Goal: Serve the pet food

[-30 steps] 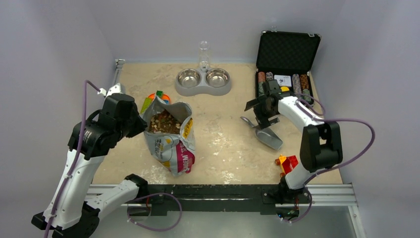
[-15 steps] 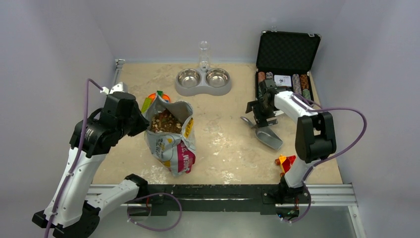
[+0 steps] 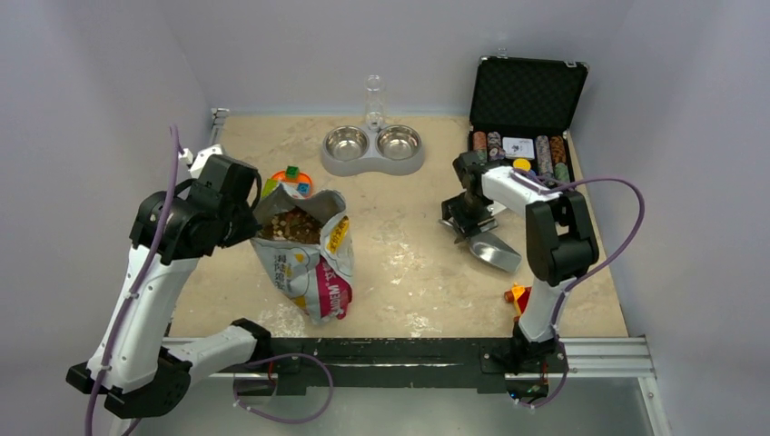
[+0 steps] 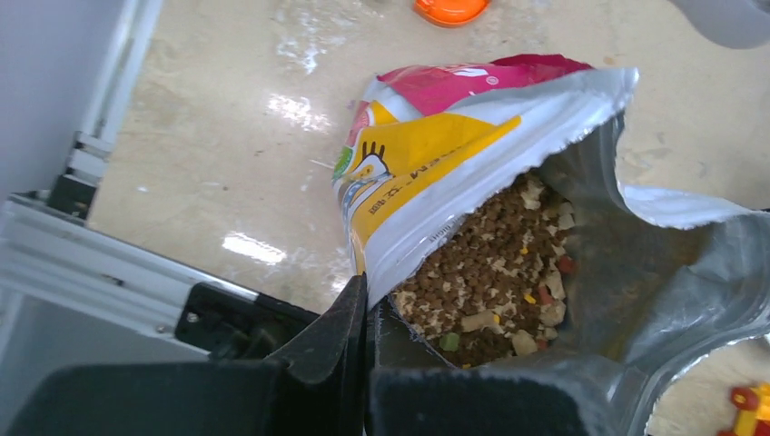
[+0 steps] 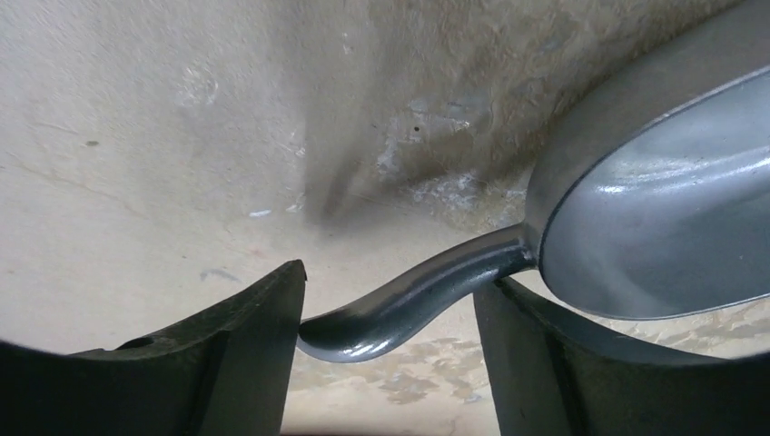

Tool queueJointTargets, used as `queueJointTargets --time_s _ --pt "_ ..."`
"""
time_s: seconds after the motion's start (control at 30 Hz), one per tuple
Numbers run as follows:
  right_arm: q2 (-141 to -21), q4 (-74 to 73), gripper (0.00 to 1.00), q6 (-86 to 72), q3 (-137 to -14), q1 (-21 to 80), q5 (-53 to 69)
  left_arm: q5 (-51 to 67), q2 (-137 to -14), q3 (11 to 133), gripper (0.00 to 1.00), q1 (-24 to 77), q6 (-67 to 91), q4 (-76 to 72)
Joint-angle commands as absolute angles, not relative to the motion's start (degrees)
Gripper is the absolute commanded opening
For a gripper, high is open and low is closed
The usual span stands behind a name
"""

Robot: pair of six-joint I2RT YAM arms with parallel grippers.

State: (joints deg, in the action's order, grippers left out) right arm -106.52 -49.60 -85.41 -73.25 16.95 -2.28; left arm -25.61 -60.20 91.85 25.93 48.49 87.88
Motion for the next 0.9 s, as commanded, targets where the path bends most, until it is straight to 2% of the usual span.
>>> queueJointTargets --time_s 0.0,0.07,0.13,0.2,0.23,0.33,0.4,0.53,0.67,0.77,0.87 --pt "-106.54 -50.04 0.64 -80.46 -75.17 20.79 -8.84 -41.96 -61.35 104.9 0.0 25.75 43.15 89.93" --pt "-105.94 -48.21 0.53 -75.85 -73.7 23.09 -11.16 -42.36 -63.03 107.54 0.0 25.7 39.9 89.42" --pt "-104.78 -45.22 0.47 -68.2 -71.64 26.11 -13.85 -41.58 -64.22 109.08 0.0 25.7 38.98 88.68" --pt "-103.58 -39.23 0.4 -55.93 -69.14 29.27 -14.04 -37.93 -64.21 108.13 0.0 25.74 37.1 84.74" --pt "-103.24 -37.36 0.33 -50.43 -68.56 30.89 -13.91 -35.74 -64.05 107.25 0.0 25.7 36.53 82.63" --pt "-102.28 -33.77 0.26 -35.0 -66.47 34.28 -10.97 -27.85 -64.37 104.74 0.0 25.72 34.68 77.47" --pt "-101.26 -32.82 0.26 -27.75 -64.21 35.92 -9.18 -22.7 -65.51 103.97 0.0 25.67 34.29 75.84" --pt "-95.79 -27.58 0.33 -21.95 -57.08 36.78 -2.36 -9.44 -67.66 101.25 0.0 25.69 33.35 72.33" --pt "-92.87 -27.44 0.52 -23.5 -56.38 36.9 2.63 2.61 -69.33 96.22 0.0 25.67 33.45 67.36" --pt "-88.61 -22.35 0.79 -23.78 -53.36 36.51 7.69 10.37 -70.97 94.2 0.0 25.72 34.54 63.83" --pt "-87.27 -19.82 0.83 -23.94 -52.42 33.66 10.24 17.84 -73.83 93.93 0.0 25.7 35.7 62.38"
